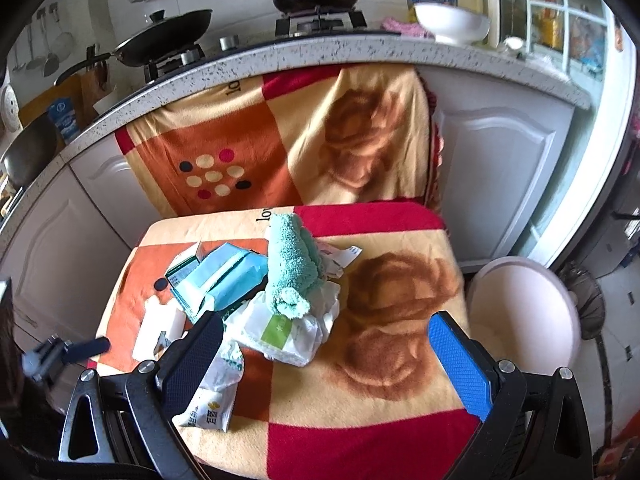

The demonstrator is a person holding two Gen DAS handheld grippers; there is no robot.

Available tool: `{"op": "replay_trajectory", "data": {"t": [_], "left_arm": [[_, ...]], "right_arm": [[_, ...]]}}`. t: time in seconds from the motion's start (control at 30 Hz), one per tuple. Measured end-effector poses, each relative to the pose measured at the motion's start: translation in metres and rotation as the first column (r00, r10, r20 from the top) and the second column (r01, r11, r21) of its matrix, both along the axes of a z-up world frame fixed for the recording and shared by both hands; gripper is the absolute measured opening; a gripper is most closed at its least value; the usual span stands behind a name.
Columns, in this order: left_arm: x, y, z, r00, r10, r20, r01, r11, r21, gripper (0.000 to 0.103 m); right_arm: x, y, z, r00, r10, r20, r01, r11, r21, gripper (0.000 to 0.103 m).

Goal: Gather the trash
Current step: 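Reach the right tool to the green towel and close on it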

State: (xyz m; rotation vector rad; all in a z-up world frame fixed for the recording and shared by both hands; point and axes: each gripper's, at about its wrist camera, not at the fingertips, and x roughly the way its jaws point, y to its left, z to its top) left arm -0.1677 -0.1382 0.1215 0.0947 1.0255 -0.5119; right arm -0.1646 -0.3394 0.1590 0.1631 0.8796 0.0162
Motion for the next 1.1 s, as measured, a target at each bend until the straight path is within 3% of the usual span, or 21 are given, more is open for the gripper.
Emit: {"op": "replay_trajectory", "data": {"t": [0.17, 0.4, 0.47, 0.57, 0.63, 0.7, 0.87, 1.1], "left_arm": [[0.019, -0.014, -0.016, 0.999, -0.002, -0.040, 0.002, 1.000, -0.006, 0.102], [0.040, -0.039, -0.042, 0.994, -0.052, -0.094, 0.054, 0.998, 0.023, 0.080], [0.042, -0.043, -0.045, 0.993, -0.068, -0.092, 0.072, 0.997, 0.043, 0.073], [0.046, -0.046, -0.051, 0.991, -0.084, -0.102, 0.092, 0.993, 0.073, 0.053], [0.048, -0.045, -0.055, 0.988, -0.094, -0.122, 0.104, 0.992, 0.075, 0.038], [0.049, -0.044, -0.055, 0.985, -0.104, -0.136, 0.114, 0.991, 0.066, 0.035], [0.047, -0.036, -0.046, 0.987, -0.109, -0.119, 0.117, 0.991, 0.061, 0.027], [0.042, -0.026, -0.005, 0.993, -0.108, -0.053, 0.108, 0.994, -0.002, 0.027]], "right_arm": [[0.029, 0.002, -0.012, 0.998, 0.048, -0.037, -0.047, 0.998, 0.035, 0.102], [0.080, 0.001, -0.035, 0.992, 0.072, -0.108, -0.070, 0.997, 0.024, 0.101], [0.098, 0.005, -0.044, 0.987, 0.091, -0.130, -0.087, 0.995, 0.037, 0.095], [0.119, 0.012, -0.060, 0.977, 0.129, -0.171, -0.119, 0.991, 0.069, 0.077], [0.129, 0.016, -0.076, 0.965, 0.158, -0.210, -0.138, 0.985, 0.107, 0.044], [0.130, 0.016, -0.083, 0.962, 0.167, -0.217, -0.135, 0.979, 0.153, 0.041], [0.114, 0.011, -0.065, 0.974, 0.176, -0.140, -0.151, 0.973, 0.175, 0.038], [0.080, -0.008, -0.020, 0.986, 0.166, -0.012, -0.159, 0.963, 0.216, 0.037]]}}
